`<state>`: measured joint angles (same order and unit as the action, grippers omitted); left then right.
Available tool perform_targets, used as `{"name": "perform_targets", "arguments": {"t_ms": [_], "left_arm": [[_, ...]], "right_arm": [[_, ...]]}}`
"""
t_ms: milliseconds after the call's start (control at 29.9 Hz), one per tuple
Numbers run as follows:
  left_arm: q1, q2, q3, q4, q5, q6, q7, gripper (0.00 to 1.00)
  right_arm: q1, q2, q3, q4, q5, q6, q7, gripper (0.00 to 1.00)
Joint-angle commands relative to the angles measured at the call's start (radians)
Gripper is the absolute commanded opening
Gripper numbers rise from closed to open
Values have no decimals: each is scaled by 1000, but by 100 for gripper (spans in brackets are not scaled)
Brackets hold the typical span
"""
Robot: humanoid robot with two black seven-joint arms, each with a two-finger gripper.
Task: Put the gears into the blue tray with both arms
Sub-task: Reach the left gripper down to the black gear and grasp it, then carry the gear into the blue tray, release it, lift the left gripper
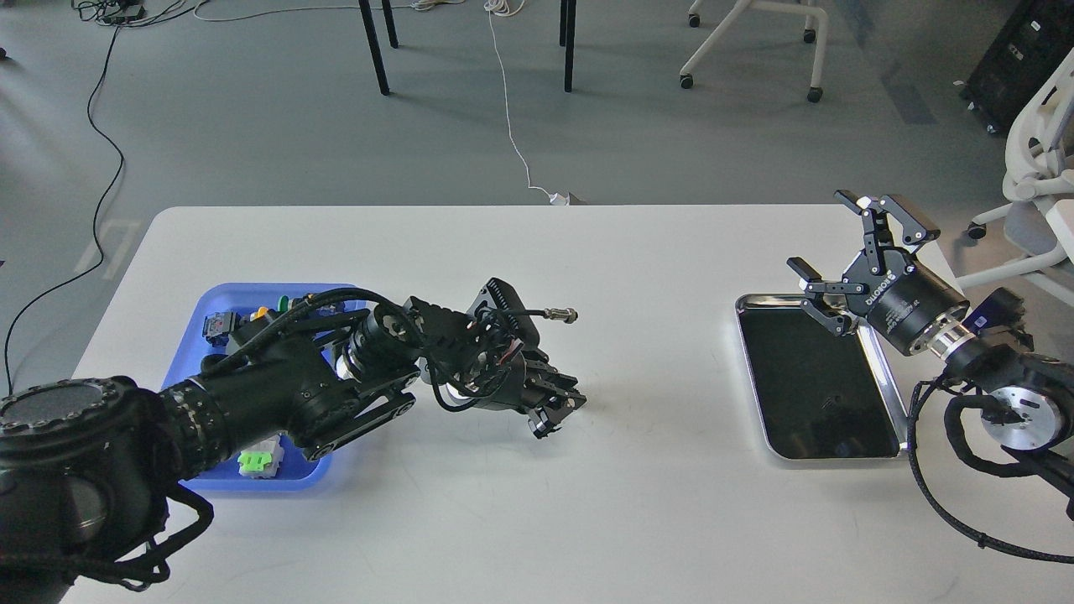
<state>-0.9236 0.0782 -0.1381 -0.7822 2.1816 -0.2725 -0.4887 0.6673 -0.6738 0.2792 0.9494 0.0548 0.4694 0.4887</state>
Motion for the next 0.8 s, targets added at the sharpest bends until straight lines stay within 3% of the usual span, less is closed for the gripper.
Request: {"name": "perform_targets", "arguments": {"t_ms": [0,501,702,769], "left_arm": [[2,0,0,0,0,-1,0,13],[-27,14,-8,-37,0,13,0,13],[-90,153,-11,-170,0,0,0,14],[-103,251,-11,-256,0,-16,0,14]], "right_arm": [[0,-1,0,0,0,0,0,97],[0,-1,5,0,-1,-2,0,97],[0,0,5,0,-1,-3,0,97],[2,0,5,0,-1,-3,0,97]]}}
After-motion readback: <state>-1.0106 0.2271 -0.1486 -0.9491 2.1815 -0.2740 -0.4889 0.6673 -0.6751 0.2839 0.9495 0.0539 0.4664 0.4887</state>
